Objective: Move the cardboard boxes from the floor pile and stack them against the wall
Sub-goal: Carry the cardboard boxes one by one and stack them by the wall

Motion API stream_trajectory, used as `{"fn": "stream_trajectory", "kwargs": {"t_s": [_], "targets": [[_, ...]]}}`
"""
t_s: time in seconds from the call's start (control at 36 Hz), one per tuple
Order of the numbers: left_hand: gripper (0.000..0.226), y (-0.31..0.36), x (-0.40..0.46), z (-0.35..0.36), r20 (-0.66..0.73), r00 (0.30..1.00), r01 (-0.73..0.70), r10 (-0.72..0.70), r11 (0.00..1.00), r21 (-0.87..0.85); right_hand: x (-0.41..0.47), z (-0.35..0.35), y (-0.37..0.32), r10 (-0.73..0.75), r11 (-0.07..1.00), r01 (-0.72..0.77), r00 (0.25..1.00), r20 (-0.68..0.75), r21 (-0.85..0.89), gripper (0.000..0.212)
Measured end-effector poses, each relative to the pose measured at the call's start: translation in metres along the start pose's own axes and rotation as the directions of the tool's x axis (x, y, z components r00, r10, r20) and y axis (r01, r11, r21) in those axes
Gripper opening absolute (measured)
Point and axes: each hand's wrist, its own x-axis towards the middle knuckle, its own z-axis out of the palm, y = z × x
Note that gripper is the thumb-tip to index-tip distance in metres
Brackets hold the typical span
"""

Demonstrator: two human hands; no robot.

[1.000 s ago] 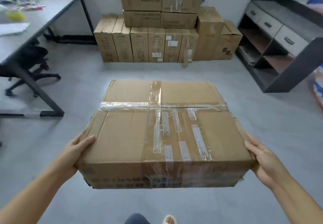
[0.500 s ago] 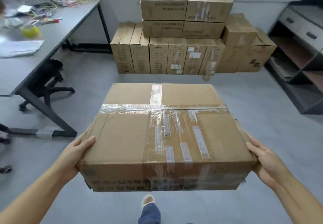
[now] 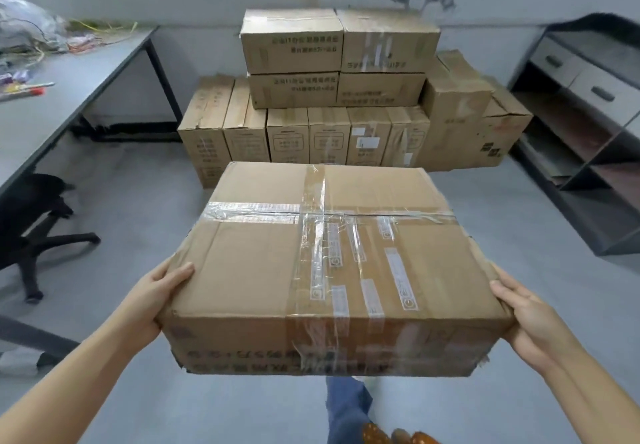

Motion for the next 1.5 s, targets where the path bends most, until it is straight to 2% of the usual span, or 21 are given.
{"fn": "stream_trajectory", "kwargs": {"t_s": [0.11,0.31,0.72,0.97,1.03,1.08,1.14,1.19,1.25,1.31,1.5], "targets": [[0.039,0.037,0.062,0.05,0.007,1.0,-0.013,0.014,1.0,-0.02,0.073,0.002,-0.048,-0.021,1.0,0.02,0.999,-0.024,-0.023,0.037],[0.045,0.099,0.157,0.13,0.019,1.0,-0.01,0.011,0.999,-0.052,0.18,0.006,-0.147,-0.06,0.996,0.059,0.998,-0.024,-0.061,0.038],[0.038,0.219,0.369,0.249,0.102,0.991,-0.085,0.091,0.995,-0.055,0.38,0.043,-0.276,-0.164,0.984,0.161,0.985,-0.044,-0.07,0.04],[0.035,0.354,0.523,0.323,0.198,0.974,-0.104,0.113,0.993,-0.055,0.499,0.088,-0.373,-0.235,0.972,0.235,0.962,-0.139,-0.015,0.041],[0.037,0.383,0.551,0.337,0.207,0.97,-0.122,0.131,0.991,-0.055,0.521,0.099,-0.394,-0.253,0.967,0.256,0.956,-0.15,0.001,0.046],[0.034,0.408,0.574,0.351,0.228,0.96,-0.154,0.164,0.986,-0.063,0.543,0.109,-0.416,-0.302,0.953,0.304,0.941,-0.15,-0.011,0.061],[0.032,0.433,0.595,0.364,0.25,0.949,-0.177,0.191,0.981,-0.078,0.567,0.116,-0.439,-0.35,0.936,0.352,0.929,-0.121,-0.005,0.056],[0.033,0.456,0.614,0.376,0.267,0.941,-0.193,0.207,0.978,-0.078,0.589,0.12,-0.462,-0.397,0.916,0.4,0.913,-0.096,0.016,0.033],[0.03,0.477,0.633,0.389,0.256,0.942,-0.202,0.217,0.976,-0.084,0.614,0.122,-0.487,-0.429,0.903,0.43,0.902,-0.045,0.01,0.053],[0.028,0.497,0.654,0.406,0.216,0.951,-0.205,0.221,0.974,-0.094,0.644,0.126,-0.513,-0.465,0.884,0.465,0.885,-0.008,-0.042,0.044],[0.028,0.56,0.729,0.478,0.165,0.942,-0.262,0.292,0.947,-0.184,0.764,0.134,-0.608,-0.508,0.855,0.51,0.86,0.046,-0.091,0.047]]}}
